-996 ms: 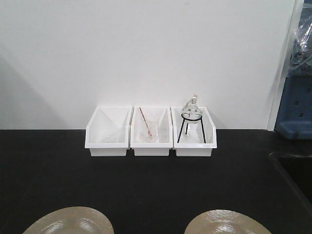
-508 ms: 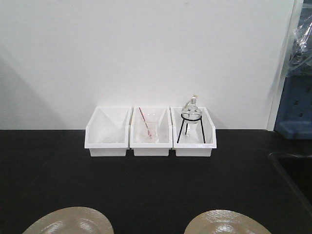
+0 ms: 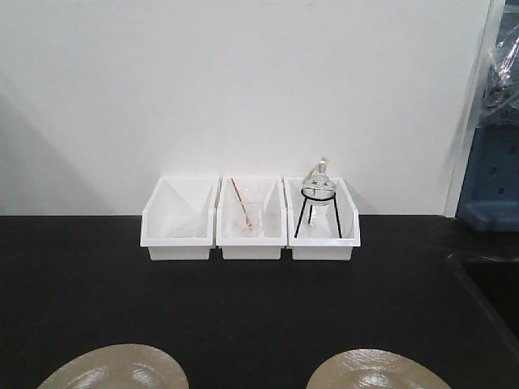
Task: Arrange circular plates on left workspace
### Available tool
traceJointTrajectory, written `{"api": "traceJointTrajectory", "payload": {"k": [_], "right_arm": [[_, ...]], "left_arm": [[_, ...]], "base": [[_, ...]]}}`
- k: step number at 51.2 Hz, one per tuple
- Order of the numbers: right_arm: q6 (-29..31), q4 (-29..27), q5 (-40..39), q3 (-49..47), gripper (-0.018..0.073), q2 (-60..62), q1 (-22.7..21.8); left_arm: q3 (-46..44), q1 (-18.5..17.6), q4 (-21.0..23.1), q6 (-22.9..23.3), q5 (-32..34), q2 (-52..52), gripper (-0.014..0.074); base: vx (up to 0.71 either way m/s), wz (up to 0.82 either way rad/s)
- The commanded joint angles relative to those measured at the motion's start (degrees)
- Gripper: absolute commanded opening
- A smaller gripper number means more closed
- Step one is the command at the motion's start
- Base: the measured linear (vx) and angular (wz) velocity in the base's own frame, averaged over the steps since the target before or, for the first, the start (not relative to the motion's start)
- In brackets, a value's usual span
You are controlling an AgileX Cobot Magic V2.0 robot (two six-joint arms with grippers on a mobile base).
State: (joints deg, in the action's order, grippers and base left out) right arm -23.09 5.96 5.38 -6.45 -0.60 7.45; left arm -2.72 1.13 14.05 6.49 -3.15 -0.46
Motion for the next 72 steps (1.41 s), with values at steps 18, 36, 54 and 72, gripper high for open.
{"api": "traceJointTrajectory", "payload": {"k": [18,36,54,72], "right_arm": [[16.3,-19.1,20.8,-34.4,-0.0004,-45.8,0.0],[64.0,-71.8,58.1,-58.9,-0.0004,-86.5,-2.1],[71.1,-80.1,66.7,-59.2,-0.0004,-95.7,-22.0],[71.2,-81.3,65.3,-59.2,-0.0004,-95.7,-36.0]], "left_arm": [[-31.8,-6.2,18.6,-20.5,-25.6,40.0,0.0000],[-45.0,-4.1,71.5,-57.5,-50.4,78.4,0.0000],[-42.3,16.8,74.2,-61.0,-61.3,86.8,0.0000],[-42.3,28.2,66.1,-59.2,-61.9,86.8,0.0000]], "base": [[0.00,0.00],[0.00,0.00],[0.00,0.00],[0.00,0.00]]}}
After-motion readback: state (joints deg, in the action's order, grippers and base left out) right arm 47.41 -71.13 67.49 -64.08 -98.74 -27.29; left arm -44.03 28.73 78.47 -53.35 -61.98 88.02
